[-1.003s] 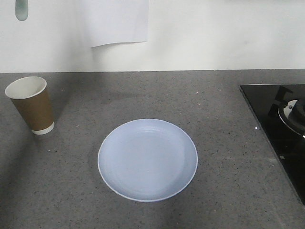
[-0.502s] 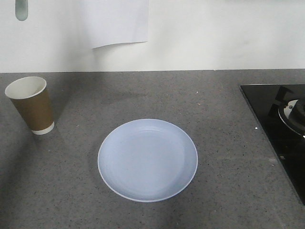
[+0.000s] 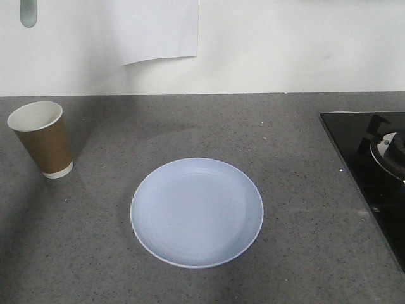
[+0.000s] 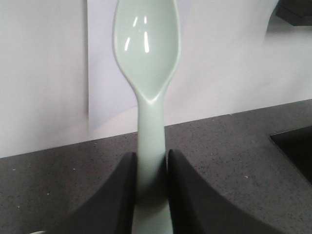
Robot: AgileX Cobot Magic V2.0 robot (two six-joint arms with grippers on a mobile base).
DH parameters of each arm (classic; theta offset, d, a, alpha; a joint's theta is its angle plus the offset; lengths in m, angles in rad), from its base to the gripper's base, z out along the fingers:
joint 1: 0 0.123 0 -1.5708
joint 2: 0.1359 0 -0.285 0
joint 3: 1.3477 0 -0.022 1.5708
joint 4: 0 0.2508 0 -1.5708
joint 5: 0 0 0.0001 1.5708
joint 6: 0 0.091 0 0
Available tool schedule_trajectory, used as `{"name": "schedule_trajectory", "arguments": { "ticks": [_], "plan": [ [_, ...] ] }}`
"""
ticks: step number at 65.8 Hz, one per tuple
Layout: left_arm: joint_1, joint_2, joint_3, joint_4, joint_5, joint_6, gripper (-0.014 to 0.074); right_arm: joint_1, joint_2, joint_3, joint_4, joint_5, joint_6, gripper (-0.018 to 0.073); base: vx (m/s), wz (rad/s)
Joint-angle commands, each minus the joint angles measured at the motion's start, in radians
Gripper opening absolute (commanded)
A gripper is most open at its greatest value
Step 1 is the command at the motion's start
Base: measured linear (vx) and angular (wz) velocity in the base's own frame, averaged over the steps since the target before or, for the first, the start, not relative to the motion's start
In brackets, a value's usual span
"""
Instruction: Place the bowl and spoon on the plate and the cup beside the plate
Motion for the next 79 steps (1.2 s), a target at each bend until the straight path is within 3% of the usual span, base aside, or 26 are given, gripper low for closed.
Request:
{"name": "schedule_trajectory", "arguments": {
  "ticks": [1, 79],
  "plan": [
    [-0.005, -0.031, -0.027, -0.027, -0.058, 0.0, -0.0006, -0.004, -0.023, -0.026, 0.076, -0.017, -0.01, -0.0005, 0.0, 0.01],
    [-0.005, -0.031, -0.027, -0.027, -0.058, 0.0, -0.0006, -0.004, -0.023, -0.026, 0.076, -0.017, -0.01, -0.0005, 0.0, 0.0]
  ]
}}
